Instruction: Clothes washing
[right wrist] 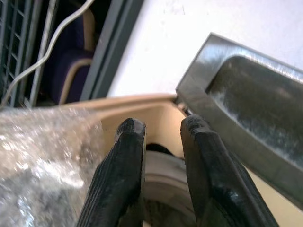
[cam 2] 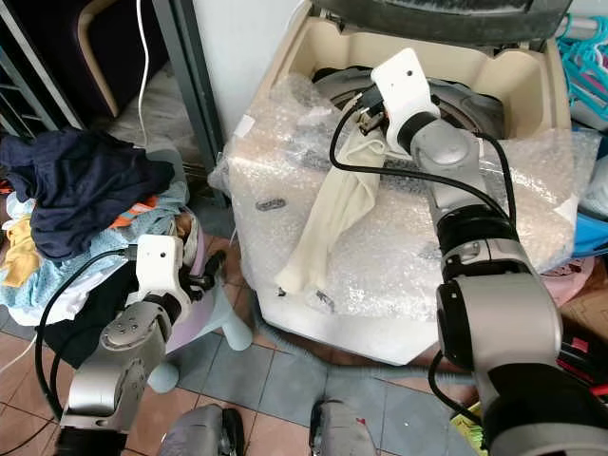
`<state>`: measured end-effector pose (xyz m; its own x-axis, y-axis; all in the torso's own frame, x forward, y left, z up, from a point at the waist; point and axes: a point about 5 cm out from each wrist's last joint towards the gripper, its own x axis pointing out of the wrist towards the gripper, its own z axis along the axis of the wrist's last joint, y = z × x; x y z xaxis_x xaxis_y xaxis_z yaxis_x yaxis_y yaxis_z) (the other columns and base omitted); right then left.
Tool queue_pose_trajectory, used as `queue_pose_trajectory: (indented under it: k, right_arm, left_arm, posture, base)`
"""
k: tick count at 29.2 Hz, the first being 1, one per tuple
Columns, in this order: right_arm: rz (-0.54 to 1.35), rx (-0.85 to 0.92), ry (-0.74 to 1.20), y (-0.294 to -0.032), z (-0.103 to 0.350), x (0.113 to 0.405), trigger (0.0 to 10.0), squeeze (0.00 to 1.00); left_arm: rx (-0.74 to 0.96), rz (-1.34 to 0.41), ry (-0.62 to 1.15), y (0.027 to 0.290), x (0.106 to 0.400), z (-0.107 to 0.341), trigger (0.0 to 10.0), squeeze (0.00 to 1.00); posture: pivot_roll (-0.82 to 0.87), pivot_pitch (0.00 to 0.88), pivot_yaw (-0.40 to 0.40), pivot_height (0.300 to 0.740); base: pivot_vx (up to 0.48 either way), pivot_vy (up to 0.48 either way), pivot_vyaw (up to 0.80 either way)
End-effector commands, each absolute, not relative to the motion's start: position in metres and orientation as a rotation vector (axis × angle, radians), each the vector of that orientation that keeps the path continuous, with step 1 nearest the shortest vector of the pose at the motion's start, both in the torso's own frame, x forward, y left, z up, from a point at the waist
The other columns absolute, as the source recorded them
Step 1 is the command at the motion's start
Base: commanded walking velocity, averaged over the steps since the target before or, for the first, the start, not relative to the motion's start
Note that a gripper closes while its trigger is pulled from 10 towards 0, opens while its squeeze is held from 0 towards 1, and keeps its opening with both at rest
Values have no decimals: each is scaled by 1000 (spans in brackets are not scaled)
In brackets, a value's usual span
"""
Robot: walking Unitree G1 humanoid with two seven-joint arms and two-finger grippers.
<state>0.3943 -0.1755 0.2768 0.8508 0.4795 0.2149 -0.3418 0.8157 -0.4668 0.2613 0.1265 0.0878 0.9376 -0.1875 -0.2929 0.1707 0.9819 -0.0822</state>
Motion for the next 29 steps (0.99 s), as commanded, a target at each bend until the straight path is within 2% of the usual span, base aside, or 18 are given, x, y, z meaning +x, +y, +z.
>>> queue_pose_trajectory:
  k: [1, 5, 8, 12, 15, 16, 17, 18, 19, 20, 21, 25, 29]
  right_arm:
    - [484, -405, -400, -177, 293, 385, 10000, 1000]
    - [599, -418, -353, -183, 276, 361, 10000, 1000]
    - [707, -503, -215, -191, 248, 345, 10000, 1000]
    - [696, -522, -91, -205, 219, 335, 10000, 1000]
    - [671, -589, 0, -205, 192, 330, 10000, 1000]
    - [657, -600, 13, -205, 186, 331, 10000, 980]
    - [636, -599, 33, -204, 180, 330, 10000, 792]
    - [610, -604, 55, -204, 175, 330, 7725, 639]
    - [592, -611, 82, -203, 169, 328, 4275, 282]
    - [583, -616, 98, -202, 166, 327, 4275, 282]
    - [582, -615, 107, -199, 161, 326, 0, 0]
    - [545, -631, 131, -188, 149, 323, 0, 0]
    - [495, -542, 158, -184, 142, 323, 0, 0]
  left_arm:
    - [-40, -185, 305, 128, 259, 89, 10000, 0]
    - [-36, -192, 316, 127, 257, 87, 10000, 0]
    - [-27, -207, 330, 126, 257, 85, 10000, 0]
    - [-26, -219, 341, 125, 255, 83, 10000, 0]
    - [-24, -219, 351, 126, 255, 82, 10000, 0]
    - [-22, -220, 351, 126, 255, 82, 10000, 0]
    - [-20, -221, 351, 126, 254, 82, 10000, 0]
    - [-19, -221, 352, 126, 254, 82, 10000, 0]
    - [-18, -221, 354, 126, 254, 82, 10000, 0]
    - [-18, -220, 355, 126, 254, 81, 10000, 0]
    - [-17, -218, 358, 127, 254, 81, 10000, 0]
    - [-9, -212, 367, 130, 255, 81, 10000, 0]
    - [-6, -213, 371, 127, 255, 80, 10000, 0]
  posture:
    - [-34, 132, 5, 740]
    - [-44, 138, 12, 740]
    - [-52, 143, 14, 740]
    - [-54, 143, 9, 740]
    - [-55, 142, 16, 740]
    - [-53, 141, 17, 740]
    - [-51, 139, 17, 740]
    - [-50, 138, 18, 740]
    - [-48, 139, 22, 740]
    - [-48, 139, 22, 740]
    - [-45, 140, 25, 740]
    - [-41, 144, 35, 740]
    - [-50, 144, 17, 740]
  base:
    - [0, 0, 0]
    - [0, 0, 0]
    - [0, 0, 0]
    - [0, 0, 0]
    - [0, 0, 0]
    - [0, 0, 0]
    - [0, 0, 0]
    - [0, 0, 0]
    - [0, 0, 0]
    - [0, 0, 0]
    - [0, 0, 0]
    - [0, 0, 0]
    - [0, 0, 0]
